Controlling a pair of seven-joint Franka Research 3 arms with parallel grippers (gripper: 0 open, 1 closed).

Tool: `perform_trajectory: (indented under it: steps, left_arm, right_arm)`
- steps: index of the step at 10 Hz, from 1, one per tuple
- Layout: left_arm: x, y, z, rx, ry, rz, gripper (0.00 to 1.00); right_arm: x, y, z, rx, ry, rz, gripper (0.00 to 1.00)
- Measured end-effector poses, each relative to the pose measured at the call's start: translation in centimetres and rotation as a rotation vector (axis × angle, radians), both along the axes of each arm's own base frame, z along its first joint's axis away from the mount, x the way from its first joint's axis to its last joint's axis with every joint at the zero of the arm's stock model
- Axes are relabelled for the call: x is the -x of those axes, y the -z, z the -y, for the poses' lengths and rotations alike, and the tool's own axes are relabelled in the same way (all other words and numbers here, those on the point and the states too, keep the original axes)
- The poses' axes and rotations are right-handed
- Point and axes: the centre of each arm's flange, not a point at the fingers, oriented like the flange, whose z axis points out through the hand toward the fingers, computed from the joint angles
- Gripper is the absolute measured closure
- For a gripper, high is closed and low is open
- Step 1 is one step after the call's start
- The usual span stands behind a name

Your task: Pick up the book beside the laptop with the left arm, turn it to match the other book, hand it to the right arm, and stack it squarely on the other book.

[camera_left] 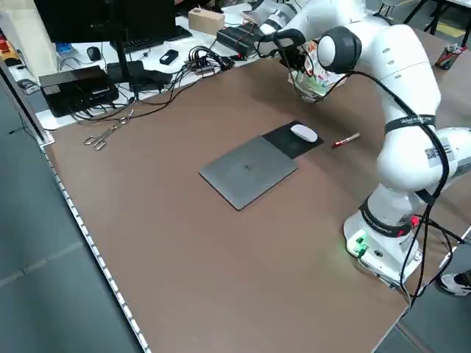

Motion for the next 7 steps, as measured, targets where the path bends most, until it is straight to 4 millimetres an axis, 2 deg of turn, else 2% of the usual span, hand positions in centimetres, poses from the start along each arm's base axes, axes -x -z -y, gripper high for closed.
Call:
perform_trajectory:
  steps: [7]
  left_arm:
    - [-0.7,-1.3,2.5,0.032,-0.052,0.112,0.84]
  right_arm:
    - [0.0,0.1,0.1,0.000,0.002,-0.001,0.00]
